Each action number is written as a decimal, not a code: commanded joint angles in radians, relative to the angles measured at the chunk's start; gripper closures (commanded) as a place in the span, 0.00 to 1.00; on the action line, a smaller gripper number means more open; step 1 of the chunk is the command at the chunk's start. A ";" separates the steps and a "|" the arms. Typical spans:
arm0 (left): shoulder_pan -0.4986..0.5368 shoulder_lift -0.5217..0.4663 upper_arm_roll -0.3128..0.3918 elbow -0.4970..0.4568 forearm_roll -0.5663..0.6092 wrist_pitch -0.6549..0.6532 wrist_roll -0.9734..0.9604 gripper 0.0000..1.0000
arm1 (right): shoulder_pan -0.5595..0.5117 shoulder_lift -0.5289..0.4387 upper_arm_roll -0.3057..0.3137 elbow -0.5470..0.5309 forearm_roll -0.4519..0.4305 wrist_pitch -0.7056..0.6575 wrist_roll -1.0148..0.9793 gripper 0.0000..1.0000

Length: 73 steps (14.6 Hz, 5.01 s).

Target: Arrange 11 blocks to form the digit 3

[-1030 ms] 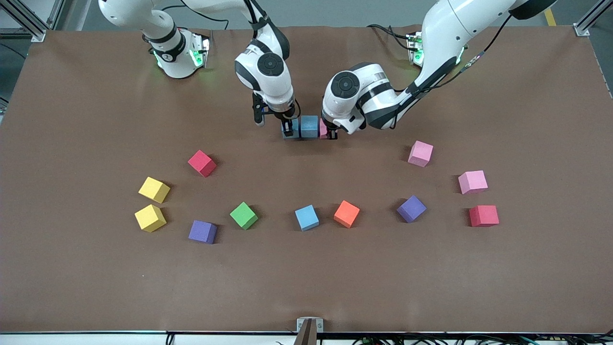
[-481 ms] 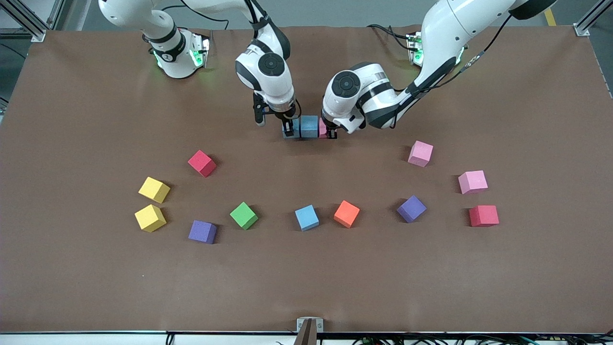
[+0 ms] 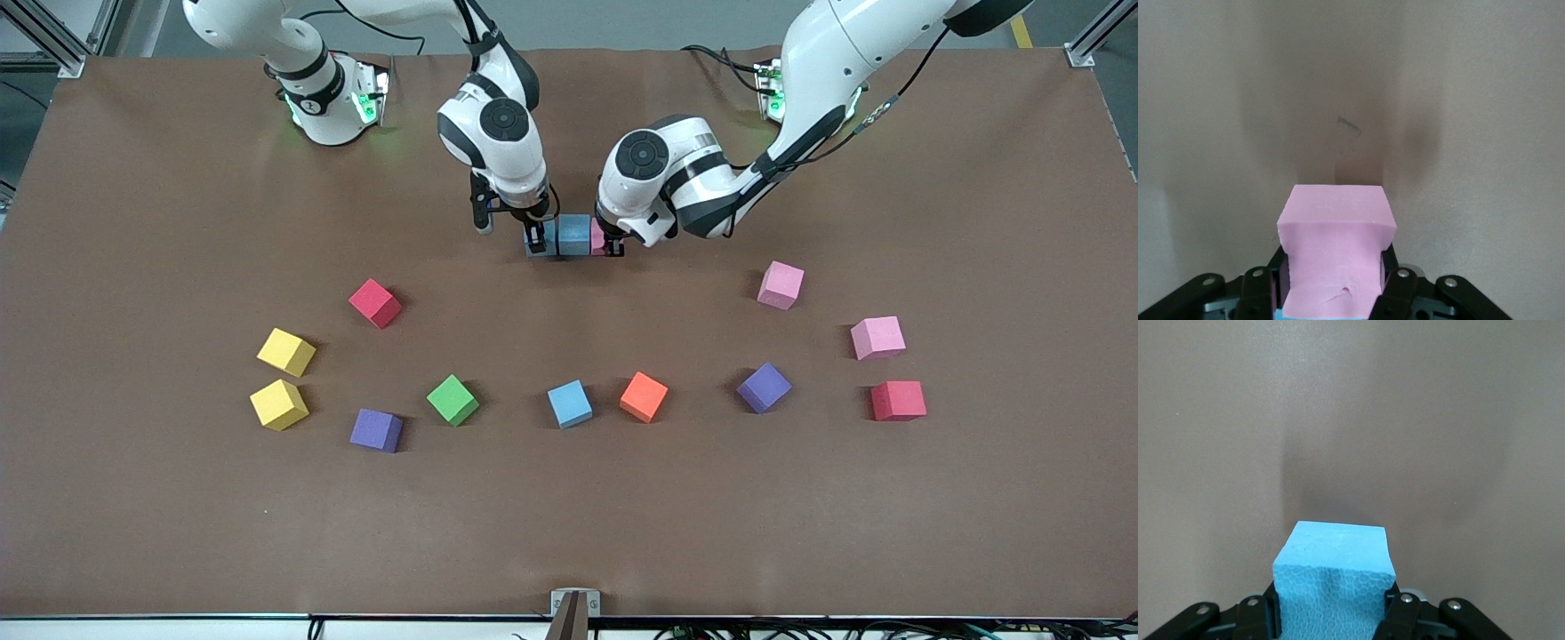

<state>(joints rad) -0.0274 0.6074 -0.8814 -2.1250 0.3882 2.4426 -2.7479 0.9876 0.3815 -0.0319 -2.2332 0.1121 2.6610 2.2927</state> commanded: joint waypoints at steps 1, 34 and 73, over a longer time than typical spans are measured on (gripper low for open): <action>-0.005 0.003 -0.007 -0.010 0.009 0.027 -0.118 0.78 | 0.019 0.045 -0.006 0.032 0.014 0.013 0.018 1.00; 0.145 -0.066 -0.068 0.526 0.113 -0.539 0.543 0.00 | 0.023 0.048 -0.008 0.038 0.012 0.010 0.011 0.00; 0.032 -0.640 0.843 0.643 -0.382 -1.030 2.690 0.00 | -0.007 -0.030 -0.009 0.105 0.012 -0.259 -0.016 0.00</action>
<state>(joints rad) 0.0088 -0.0143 -0.0418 -1.4658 0.0216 1.4037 -0.0619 0.9916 0.3715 -0.0427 -2.1284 0.1128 2.4323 2.2913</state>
